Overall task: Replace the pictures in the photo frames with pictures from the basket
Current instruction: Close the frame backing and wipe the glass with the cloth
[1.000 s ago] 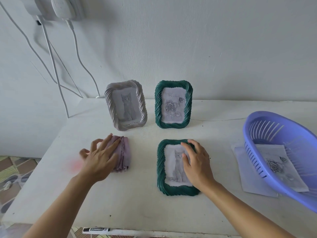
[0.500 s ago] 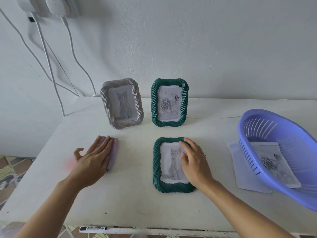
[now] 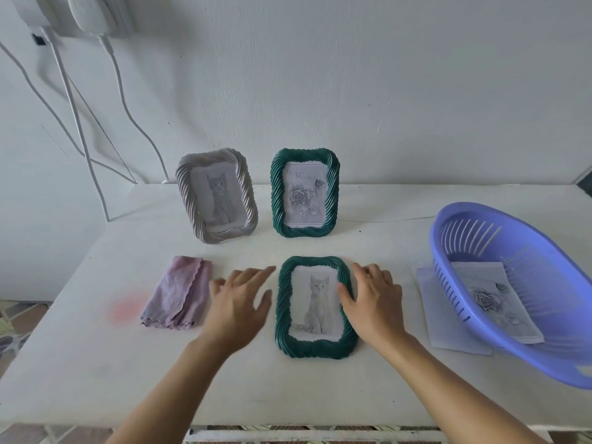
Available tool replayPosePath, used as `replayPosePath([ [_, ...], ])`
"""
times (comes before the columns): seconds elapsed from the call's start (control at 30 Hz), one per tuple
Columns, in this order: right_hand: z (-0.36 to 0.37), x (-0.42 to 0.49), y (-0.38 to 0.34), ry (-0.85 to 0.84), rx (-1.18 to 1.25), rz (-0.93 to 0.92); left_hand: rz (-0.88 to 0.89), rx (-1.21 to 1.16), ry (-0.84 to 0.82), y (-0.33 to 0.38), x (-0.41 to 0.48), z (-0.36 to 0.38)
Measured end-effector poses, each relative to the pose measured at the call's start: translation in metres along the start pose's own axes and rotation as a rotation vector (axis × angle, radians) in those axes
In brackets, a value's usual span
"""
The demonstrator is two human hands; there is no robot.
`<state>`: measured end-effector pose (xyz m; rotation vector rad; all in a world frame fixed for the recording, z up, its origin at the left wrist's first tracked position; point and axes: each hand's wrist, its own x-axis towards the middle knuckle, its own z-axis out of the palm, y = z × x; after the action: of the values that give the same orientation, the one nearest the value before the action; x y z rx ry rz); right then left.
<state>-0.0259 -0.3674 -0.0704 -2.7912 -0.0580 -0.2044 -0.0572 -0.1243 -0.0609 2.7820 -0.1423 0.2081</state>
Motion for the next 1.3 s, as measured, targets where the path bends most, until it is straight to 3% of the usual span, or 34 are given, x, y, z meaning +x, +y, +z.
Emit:
replayPosePath([
  [0.13,-0.005,0.000,0.000,-0.142,-0.025,0.096,-0.170,0.106,-0.137,0.037,0.007,0.015],
  [0.3,-0.001,0.002,-0.006,-0.180,0.162,0.134,-0.205,0.028,-0.161,0.045,0.008,0.020],
  [0.5,-0.009,0.001,-0.008,-0.114,0.657,0.225,-0.298,-0.355,-0.127,0.033,0.017,0.010],
  [0.63,-0.022,-0.003,-0.010,-0.108,0.988,0.363,-0.430,-0.776,-0.135,0.039,0.014,-0.001],
  [0.73,-0.031,-0.003,-0.009,-0.185,1.211,0.447,-0.542,-1.047,-0.123,0.042,0.011,-0.006],
  [0.83,-0.042,-0.002,-0.007,-0.278,1.400,0.519,-0.639,-1.336,-0.248,0.046,0.014,-0.018],
  [1.07,-0.055,-0.001,0.000,-0.446,1.519,0.511,-0.613,-1.549,-0.473,0.059,0.021,-0.031],
  [1.3,-0.067,0.003,0.011,-0.337,1.475,0.457,-0.526,-1.582,-0.480,0.079,0.037,-0.031],
])
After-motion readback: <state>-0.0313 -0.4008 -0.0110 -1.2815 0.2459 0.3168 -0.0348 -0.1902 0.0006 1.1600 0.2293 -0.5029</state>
